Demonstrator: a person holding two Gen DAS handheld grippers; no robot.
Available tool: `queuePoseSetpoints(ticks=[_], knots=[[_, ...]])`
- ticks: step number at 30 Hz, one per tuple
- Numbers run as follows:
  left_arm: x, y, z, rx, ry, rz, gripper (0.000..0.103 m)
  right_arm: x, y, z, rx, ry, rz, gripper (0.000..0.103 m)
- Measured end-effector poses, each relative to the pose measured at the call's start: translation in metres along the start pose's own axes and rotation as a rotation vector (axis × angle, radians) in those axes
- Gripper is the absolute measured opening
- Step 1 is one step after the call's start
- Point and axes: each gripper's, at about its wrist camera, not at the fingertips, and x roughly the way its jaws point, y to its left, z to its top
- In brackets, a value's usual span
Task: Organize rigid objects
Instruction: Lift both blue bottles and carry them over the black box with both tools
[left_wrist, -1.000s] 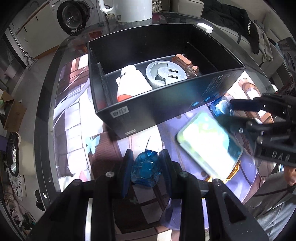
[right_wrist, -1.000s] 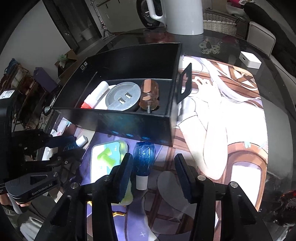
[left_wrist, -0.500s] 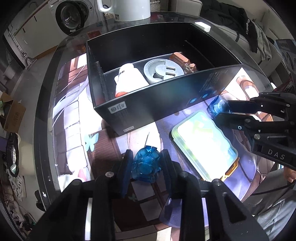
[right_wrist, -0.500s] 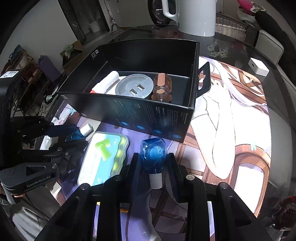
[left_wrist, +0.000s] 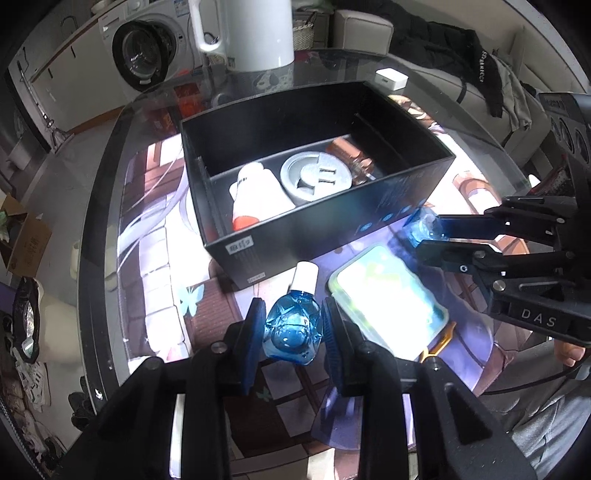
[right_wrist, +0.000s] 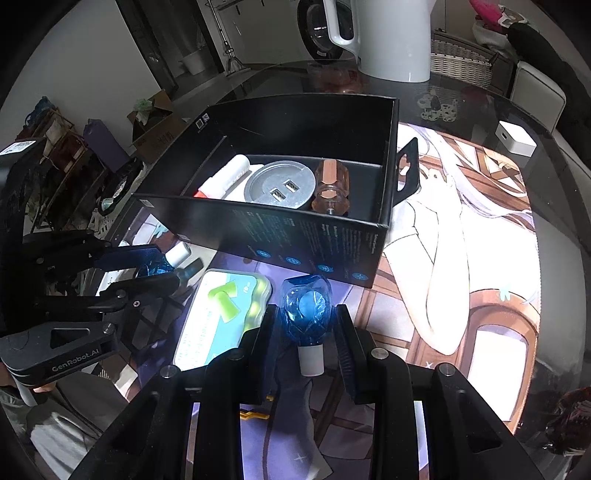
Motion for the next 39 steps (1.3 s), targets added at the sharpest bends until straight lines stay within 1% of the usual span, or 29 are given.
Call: queuePoseSetpoints(ticks=[3, 6, 9, 10, 15, 18, 21, 23, 24, 26, 29, 34, 39], knots=[[-0.015, -0.003, 0.001, 0.014, -0.061, 0.000, 0.029, -0.013, 0.006, 0.000, -0.013, -0.057, 0.006, 0.030], [-0.033, -0.005, 0.002, 0.025, -0.137, -0.001, 0.029, -0.031, 0.014, 0.002, -0.039, -0.141, 0.009, 0.030], [-0.060, -0.006, 0.003, 0.024, -0.264, 0.002, 0.029, -0.053, 0.023, 0.003, -0.061, -0.244, 0.018, 0.030], [-0.066, -0.007, 0.004, 0.024, -0.294, 0.004, 0.029, -0.061, 0.026, 0.004, -0.072, -0.283, 0.017, 0.029], [-0.098, -0.003, 0.004, 0.010, -0.474, 0.044, 0.029, -0.094, 0.040, 0.000, -0.128, -0.473, -0.010, 0.029], [-0.110, 0.002, 0.003, -0.009, -0.544, 0.048, 0.029, -0.114, 0.043, -0.005, -0.134, -0.600, -0.026, 0.029], [-0.118, 0.007, 0.001, -0.041, -0.597, 0.046, 0.029, -0.127, 0.049, -0.011, -0.147, -0.690, -0.042, 0.030], [-0.124, 0.009, -0.001, -0.059, -0.642, 0.047, 0.029, -0.134, 0.052, -0.017, -0.149, -0.751, -0.073, 0.030], [-0.127, 0.011, -0.002, -0.063, -0.664, 0.050, 0.029, -0.136, 0.053, -0.018, -0.155, -0.765, -0.078, 0.030], [-0.133, 0.013, -0.005, -0.073, -0.708, 0.059, 0.029, -0.137, 0.055, -0.018, -0.167, -0.765, -0.073, 0.030], [-0.138, 0.013, -0.008, -0.070, -0.740, 0.062, 0.029, -0.134, 0.052, -0.016, -0.159, -0.752, -0.061, 0.030], [-0.141, 0.014, -0.009, -0.071, -0.751, 0.057, 0.029, -0.136, 0.050, -0.014, -0.141, -0.751, -0.052, 0.030], [-0.140, 0.016, -0.004, -0.074, -0.754, 0.060, 0.029, -0.138, 0.052, -0.012, -0.155, -0.773, -0.059, 0.030]])
